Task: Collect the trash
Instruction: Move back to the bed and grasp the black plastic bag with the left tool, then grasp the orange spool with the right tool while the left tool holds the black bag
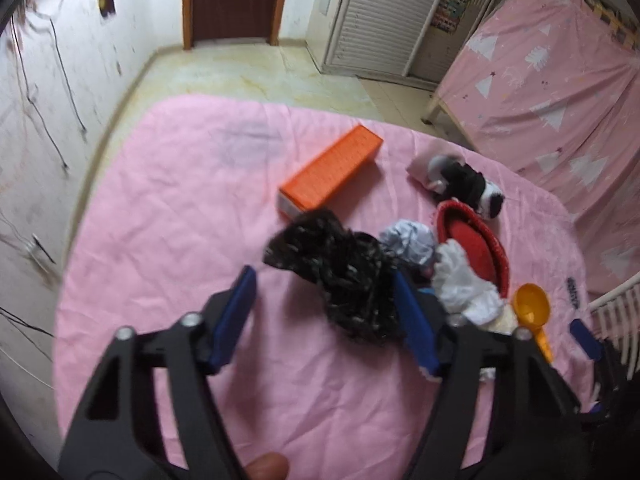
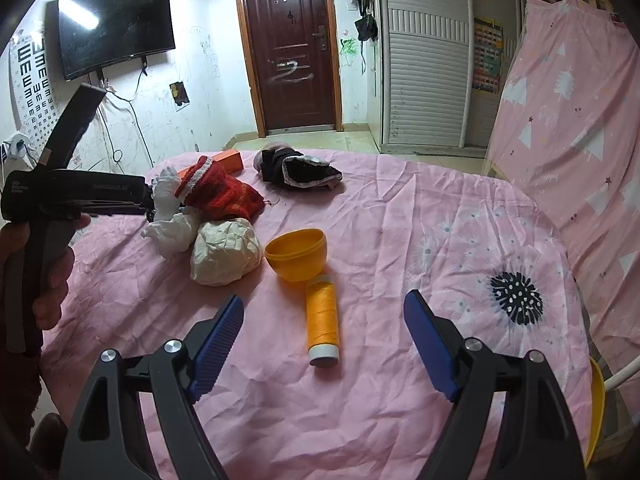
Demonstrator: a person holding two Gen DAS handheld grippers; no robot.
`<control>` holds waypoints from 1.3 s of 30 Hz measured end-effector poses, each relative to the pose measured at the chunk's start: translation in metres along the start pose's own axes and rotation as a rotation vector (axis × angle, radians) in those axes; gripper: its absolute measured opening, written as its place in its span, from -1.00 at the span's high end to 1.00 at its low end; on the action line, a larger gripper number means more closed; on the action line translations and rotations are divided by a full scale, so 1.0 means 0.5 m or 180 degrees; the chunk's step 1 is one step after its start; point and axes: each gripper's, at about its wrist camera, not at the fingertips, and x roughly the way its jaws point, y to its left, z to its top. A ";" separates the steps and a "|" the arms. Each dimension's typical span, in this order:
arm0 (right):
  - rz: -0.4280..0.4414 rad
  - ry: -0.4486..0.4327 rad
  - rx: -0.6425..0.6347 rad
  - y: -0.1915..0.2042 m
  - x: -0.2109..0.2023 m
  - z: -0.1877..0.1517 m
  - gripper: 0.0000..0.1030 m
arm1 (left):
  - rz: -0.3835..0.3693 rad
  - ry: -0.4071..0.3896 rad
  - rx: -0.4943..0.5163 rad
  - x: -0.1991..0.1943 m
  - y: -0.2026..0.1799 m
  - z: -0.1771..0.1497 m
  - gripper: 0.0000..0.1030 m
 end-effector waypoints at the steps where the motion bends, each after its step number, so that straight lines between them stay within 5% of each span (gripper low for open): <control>1: 0.0004 0.0004 0.0006 -0.001 0.000 0.000 -0.47 | -0.0052 0.0012 -0.0008 0.002 -0.001 -0.002 0.10; 2: 0.0006 0.0007 0.0010 -0.001 0.000 0.000 -0.47 | -0.0101 0.0024 -0.0011 0.003 -0.003 -0.005 0.41; 3: 0.0005 0.0011 0.0016 -0.002 0.000 0.000 -0.47 | -0.0128 0.0036 -0.0002 0.004 -0.006 -0.008 0.46; 13: -0.0140 0.0210 -0.0214 0.018 0.013 -0.006 -0.46 | 0.0031 -0.0323 0.0021 -0.082 0.005 -0.022 0.50; 15: -0.0160 0.0272 -0.0225 0.019 0.022 -0.005 -0.32 | 0.0057 -0.0383 0.0045 -0.101 0.004 -0.023 0.50; 17: -0.0149 0.0356 -0.0182 0.013 0.033 -0.006 0.20 | 0.0039 -0.0392 0.0062 -0.113 0.001 -0.026 0.50; 23: -0.0061 0.0410 -0.0128 0.003 0.039 -0.009 0.82 | -0.0009 -0.0443 0.0115 -0.141 -0.013 -0.036 0.50; 39: 0.0147 -0.0197 0.0343 -0.077 -0.103 -0.029 0.81 | -0.0140 -0.0690 0.0532 -0.231 -0.162 -0.071 0.50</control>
